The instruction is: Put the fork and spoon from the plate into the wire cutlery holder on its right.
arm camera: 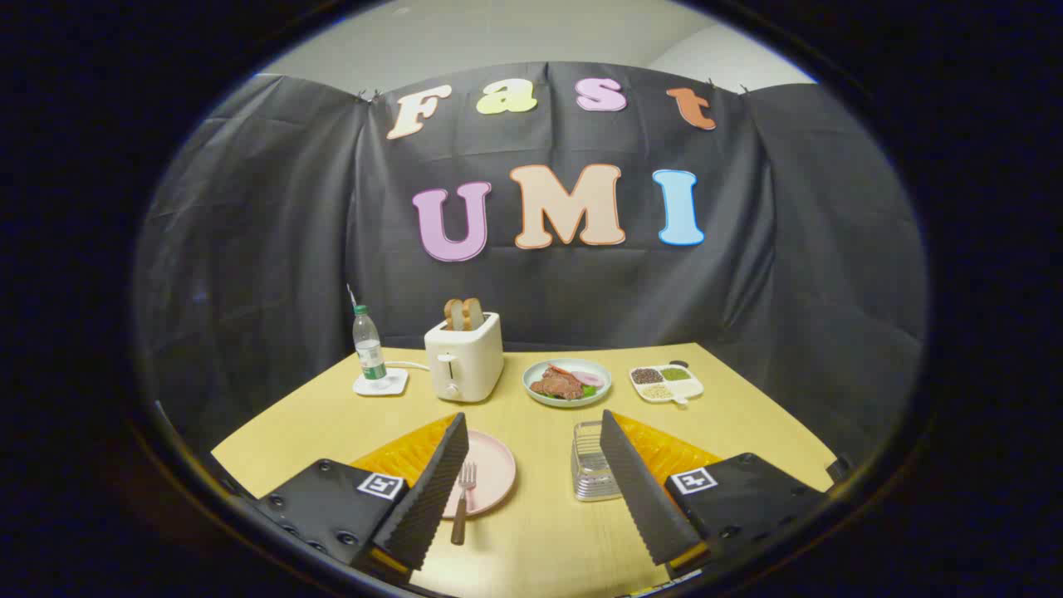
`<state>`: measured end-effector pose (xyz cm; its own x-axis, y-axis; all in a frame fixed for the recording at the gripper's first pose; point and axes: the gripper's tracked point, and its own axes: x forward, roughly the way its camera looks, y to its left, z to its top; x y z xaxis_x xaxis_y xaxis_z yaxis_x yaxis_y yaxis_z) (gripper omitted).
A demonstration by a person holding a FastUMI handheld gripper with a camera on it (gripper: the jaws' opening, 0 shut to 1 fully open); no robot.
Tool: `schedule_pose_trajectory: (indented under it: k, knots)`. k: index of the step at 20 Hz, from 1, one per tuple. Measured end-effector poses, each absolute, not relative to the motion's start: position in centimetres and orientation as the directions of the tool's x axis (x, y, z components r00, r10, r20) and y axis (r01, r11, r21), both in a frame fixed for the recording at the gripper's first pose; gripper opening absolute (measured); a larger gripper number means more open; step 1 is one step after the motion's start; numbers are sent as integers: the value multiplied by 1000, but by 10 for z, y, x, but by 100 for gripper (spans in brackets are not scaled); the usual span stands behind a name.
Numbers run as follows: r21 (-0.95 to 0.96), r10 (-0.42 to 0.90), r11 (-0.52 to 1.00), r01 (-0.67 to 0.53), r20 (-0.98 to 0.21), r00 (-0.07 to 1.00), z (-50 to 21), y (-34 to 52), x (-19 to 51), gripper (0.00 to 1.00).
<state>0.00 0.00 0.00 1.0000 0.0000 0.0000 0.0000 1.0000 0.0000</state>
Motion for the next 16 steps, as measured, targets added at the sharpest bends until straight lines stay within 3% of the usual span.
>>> schedule_pose_trajectory:
  k: [16]
  knots:
    - [0,-4,1000,4,-10,1000,-7,0,-4,100]
